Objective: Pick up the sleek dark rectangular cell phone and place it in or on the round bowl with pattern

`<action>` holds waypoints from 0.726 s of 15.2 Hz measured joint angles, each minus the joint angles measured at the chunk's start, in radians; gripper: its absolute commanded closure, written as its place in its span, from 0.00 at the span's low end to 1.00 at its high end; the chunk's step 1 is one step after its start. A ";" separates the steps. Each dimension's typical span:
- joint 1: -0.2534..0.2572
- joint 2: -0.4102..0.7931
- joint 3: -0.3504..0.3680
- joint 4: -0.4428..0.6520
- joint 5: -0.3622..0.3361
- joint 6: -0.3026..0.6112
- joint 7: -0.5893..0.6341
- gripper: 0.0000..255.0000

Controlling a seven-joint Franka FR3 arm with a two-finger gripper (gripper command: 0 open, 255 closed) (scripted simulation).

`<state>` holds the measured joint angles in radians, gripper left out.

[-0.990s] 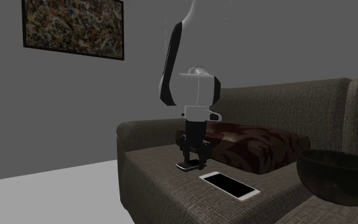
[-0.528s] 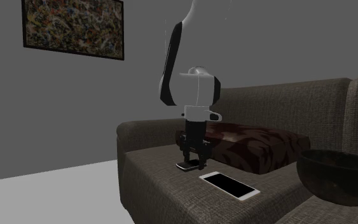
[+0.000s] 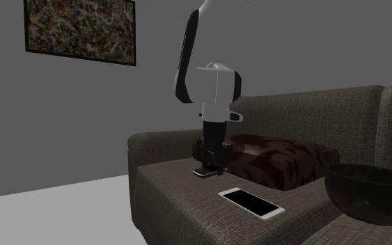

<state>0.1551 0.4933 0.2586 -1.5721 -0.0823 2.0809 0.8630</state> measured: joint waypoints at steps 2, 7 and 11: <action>0.000 -0.010 0.002 0.019 0.003 -0.029 -0.001 1.00; -0.003 -0.037 0.005 0.044 0.010 -0.080 -0.004 1.00; -0.002 -0.047 0.007 0.081 0.013 -0.127 -0.004 1.00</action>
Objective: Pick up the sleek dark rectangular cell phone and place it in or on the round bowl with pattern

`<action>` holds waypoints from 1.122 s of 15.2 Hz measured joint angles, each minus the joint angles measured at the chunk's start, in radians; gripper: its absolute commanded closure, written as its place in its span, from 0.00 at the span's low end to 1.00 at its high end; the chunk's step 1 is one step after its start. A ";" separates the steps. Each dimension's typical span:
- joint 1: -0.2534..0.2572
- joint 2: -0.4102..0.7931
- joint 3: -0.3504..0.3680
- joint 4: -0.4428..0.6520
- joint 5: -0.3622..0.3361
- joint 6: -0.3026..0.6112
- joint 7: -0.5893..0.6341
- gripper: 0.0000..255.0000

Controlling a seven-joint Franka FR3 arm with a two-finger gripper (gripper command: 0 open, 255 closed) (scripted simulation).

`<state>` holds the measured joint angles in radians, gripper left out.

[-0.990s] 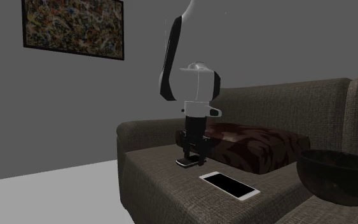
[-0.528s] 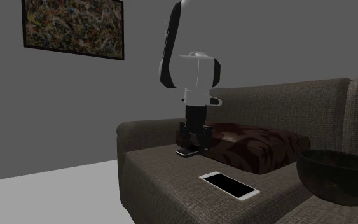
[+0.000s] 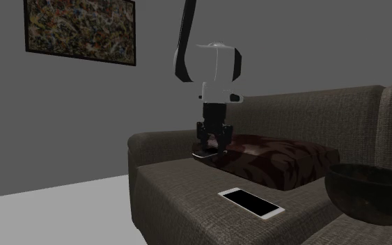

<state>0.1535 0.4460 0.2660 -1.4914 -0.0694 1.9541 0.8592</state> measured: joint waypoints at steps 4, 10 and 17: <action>0.003 -0.006 0.002 0.049 0.002 -0.055 0.001 1.00; 0.006 -0.010 0.004 0.122 0.004 -0.131 0.002 1.00; -0.015 -0.046 0.001 0.139 0.015 -0.184 -0.024 1.00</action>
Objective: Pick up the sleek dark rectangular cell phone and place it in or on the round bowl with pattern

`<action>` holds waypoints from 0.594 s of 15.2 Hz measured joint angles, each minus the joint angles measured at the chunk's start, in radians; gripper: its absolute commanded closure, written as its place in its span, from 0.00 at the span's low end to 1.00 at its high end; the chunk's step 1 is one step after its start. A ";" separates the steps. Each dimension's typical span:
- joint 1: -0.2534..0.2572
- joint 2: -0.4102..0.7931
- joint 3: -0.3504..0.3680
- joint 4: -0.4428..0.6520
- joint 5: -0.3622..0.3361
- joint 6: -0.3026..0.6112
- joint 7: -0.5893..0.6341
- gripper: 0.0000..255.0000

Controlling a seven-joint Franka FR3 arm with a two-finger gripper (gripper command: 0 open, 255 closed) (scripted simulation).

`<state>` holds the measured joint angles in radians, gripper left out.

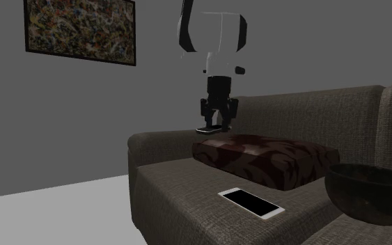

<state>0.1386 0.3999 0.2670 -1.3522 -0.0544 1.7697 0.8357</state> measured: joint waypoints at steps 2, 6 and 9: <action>-0.032 -0.038 -0.008 -0.043 0.013 0.005 -0.037 1.00; -0.098 -0.125 -0.028 -0.166 0.042 0.041 -0.120 1.00; -0.142 -0.166 -0.049 -0.231 0.058 0.064 -0.185 1.00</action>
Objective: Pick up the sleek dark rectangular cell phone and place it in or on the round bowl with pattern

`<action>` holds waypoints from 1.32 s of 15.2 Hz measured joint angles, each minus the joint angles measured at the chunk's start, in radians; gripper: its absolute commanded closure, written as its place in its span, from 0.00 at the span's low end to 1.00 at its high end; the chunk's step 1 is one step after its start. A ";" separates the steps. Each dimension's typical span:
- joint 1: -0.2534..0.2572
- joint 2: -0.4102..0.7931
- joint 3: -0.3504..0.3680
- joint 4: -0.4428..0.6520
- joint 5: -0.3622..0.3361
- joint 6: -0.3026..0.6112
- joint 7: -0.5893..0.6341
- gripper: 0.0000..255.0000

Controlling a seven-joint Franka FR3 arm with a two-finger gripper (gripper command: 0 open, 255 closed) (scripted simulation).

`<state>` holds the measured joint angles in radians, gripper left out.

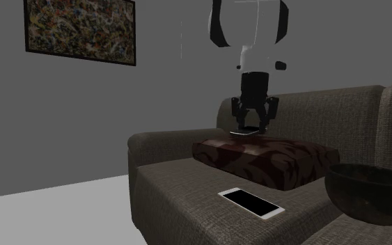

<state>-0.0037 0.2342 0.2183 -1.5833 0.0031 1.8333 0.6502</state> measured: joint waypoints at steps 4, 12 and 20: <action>-0.061 -0.057 -0.034 -0.061 0.021 0.002 -0.096 1.00; -0.172 -0.112 -0.111 -0.125 0.043 0.002 -0.288 1.00; -0.262 -0.120 -0.183 -0.132 0.053 -0.008 -0.452 1.00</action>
<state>-0.2661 0.1138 0.0354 -1.7155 0.0559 1.8255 0.1980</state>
